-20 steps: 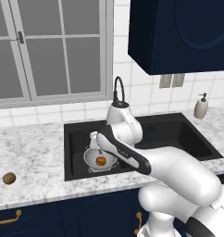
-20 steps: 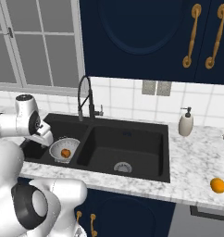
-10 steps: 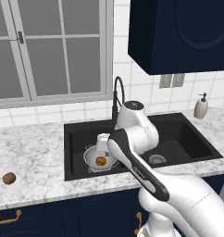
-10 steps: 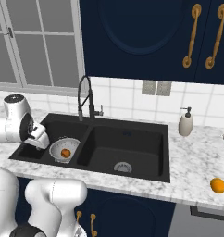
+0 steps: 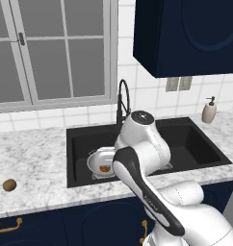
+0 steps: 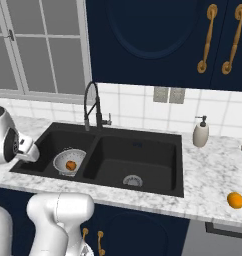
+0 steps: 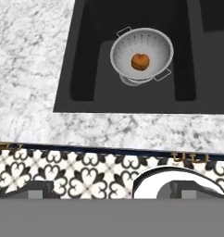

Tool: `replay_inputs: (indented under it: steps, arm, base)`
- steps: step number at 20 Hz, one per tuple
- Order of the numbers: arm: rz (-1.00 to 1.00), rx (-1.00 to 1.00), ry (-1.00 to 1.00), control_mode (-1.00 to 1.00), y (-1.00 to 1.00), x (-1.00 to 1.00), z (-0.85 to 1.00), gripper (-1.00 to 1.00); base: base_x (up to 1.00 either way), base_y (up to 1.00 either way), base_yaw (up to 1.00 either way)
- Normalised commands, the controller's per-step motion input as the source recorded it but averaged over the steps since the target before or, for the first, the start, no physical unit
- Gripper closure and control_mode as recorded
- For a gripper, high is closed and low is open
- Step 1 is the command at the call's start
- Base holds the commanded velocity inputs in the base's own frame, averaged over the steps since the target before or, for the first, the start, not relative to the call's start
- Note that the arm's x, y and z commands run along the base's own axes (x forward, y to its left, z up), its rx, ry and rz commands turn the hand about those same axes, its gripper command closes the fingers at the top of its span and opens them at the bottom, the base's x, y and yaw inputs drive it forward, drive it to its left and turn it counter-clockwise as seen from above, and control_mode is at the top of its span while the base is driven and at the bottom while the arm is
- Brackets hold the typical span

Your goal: Put the colander in the sink, put the peach, kiwi, orange in the colander, and turn on the sink faucet and pour water over the colander.

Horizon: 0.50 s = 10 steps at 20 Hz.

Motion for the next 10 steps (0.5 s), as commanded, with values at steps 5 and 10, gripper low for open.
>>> replay_inputs:
  steps: [5, 10]
  arm:
    - [0.09, 0.0, 0.0, -1.0, 0.4, -0.22, 0.14, -1.0]
    - [0.0, -0.02, 0.02, -1.0, 0.46, -0.08, 0.08, -1.0]
  base:
    - [0.0, 0.0, 0.0]
    - [0.0, 0.0, 0.0]
